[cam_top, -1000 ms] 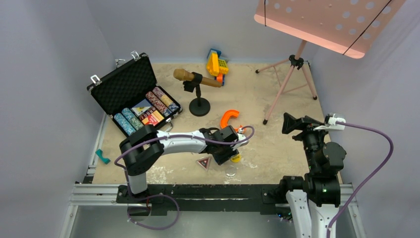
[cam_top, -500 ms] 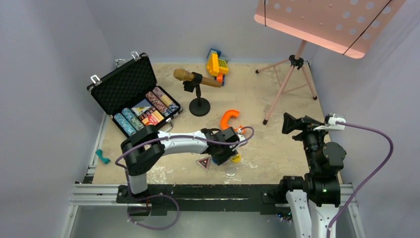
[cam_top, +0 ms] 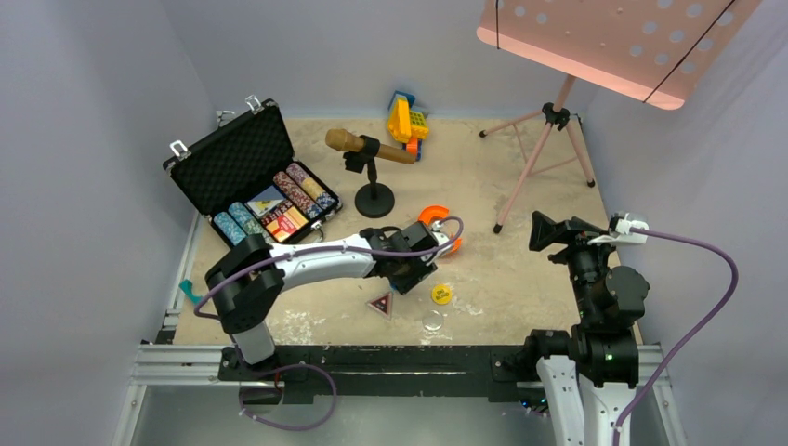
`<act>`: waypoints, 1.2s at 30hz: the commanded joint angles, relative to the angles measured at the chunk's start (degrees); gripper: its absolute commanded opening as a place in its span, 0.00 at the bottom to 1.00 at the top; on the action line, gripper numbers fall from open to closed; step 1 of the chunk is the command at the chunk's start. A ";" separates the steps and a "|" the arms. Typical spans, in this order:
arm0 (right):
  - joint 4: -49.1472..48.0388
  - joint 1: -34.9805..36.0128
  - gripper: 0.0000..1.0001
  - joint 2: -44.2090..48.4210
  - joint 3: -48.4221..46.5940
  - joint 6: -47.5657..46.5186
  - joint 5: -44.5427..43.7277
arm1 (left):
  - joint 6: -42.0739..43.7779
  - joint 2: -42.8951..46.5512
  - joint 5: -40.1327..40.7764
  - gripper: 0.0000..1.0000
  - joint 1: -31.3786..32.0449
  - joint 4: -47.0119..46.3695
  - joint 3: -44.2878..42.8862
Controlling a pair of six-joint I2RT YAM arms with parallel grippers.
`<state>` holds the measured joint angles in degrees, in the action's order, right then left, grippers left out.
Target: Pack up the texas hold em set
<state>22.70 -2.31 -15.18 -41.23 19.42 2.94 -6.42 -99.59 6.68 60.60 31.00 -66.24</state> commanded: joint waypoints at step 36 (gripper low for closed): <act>-1.44 -0.24 0.91 2.79 -0.60 -0.16 -0.30 | 2.97 9.84 3.70 0.39 -51.53 0.44 -0.34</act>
<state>22.70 -2.33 -12.93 -41.23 19.44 2.59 -2.37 -89.14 12.51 11.35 31.05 -65.67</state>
